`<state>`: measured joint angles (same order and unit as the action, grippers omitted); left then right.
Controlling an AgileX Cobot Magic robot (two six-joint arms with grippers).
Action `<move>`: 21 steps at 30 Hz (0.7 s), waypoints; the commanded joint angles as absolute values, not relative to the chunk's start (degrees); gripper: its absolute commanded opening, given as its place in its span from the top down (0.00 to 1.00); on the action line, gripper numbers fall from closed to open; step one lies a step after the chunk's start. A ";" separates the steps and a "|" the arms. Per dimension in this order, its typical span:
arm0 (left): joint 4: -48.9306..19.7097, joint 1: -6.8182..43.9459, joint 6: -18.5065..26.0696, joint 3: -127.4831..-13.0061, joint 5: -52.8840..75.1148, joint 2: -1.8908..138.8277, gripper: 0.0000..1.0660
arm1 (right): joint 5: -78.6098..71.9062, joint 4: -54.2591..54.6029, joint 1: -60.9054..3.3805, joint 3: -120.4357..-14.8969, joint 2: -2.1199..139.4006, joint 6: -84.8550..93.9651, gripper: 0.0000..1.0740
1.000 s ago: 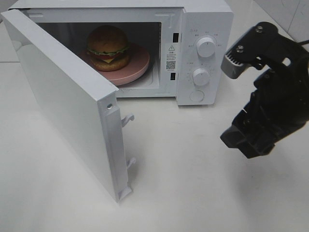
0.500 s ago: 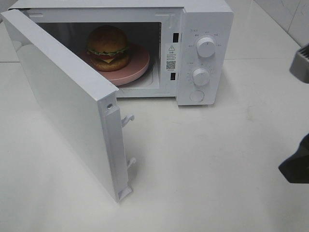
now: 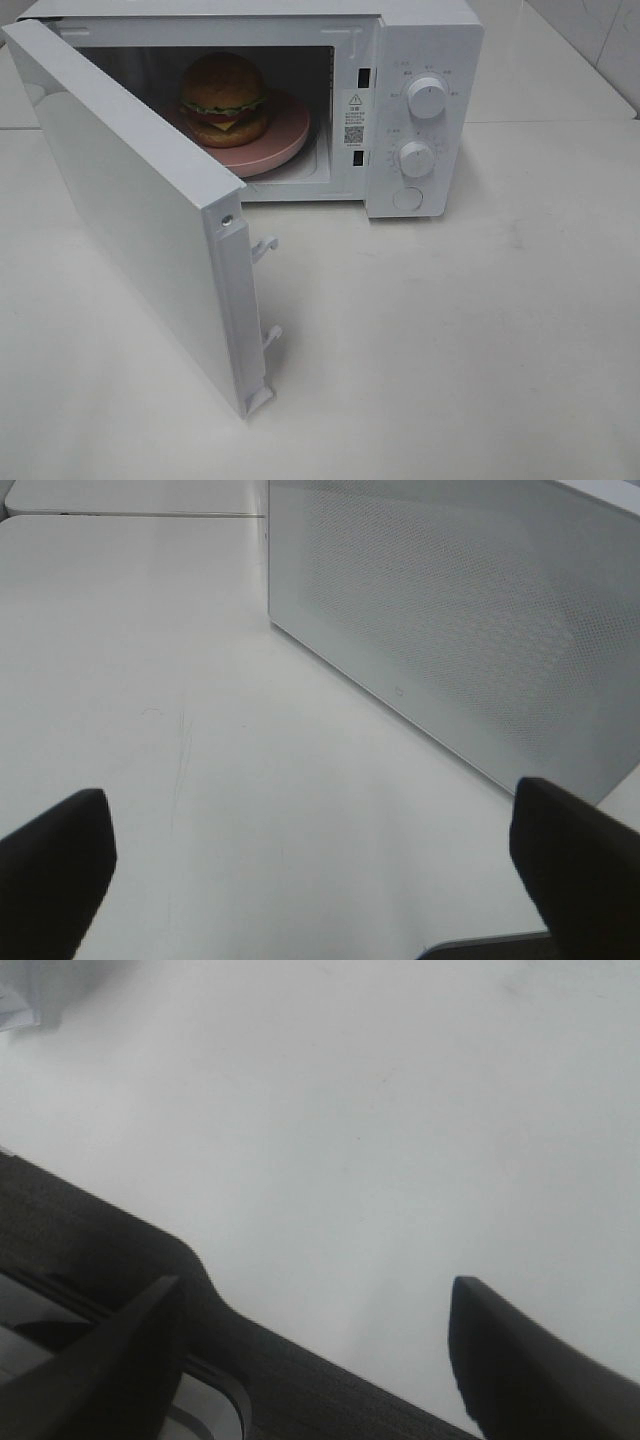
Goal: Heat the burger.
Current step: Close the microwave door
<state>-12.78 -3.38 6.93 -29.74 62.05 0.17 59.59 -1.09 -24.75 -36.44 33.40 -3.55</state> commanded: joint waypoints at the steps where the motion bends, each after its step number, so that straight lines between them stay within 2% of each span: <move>1: -13.01 -3.21 6.65 -29.56 61.36 0.11 0.06 | 58.27 -1.60 -19.65 -33.00 27.73 -3.44 0.33; 8: -13.01 -3.21 6.65 -29.56 61.36 0.11 0.06 | 56.78 -1.20 -12.61 -28.82 16.79 -3.72 0.33; 21: -13.01 -3.21 6.65 -29.56 61.36 0.11 0.06 | 56.95 -1.15 -6.93 -28.53 1.83 -3.95 0.33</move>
<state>-12.78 -3.38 6.93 -29.74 62.05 0.17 56.95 -1.09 -7.39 -28.65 2.75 -3.61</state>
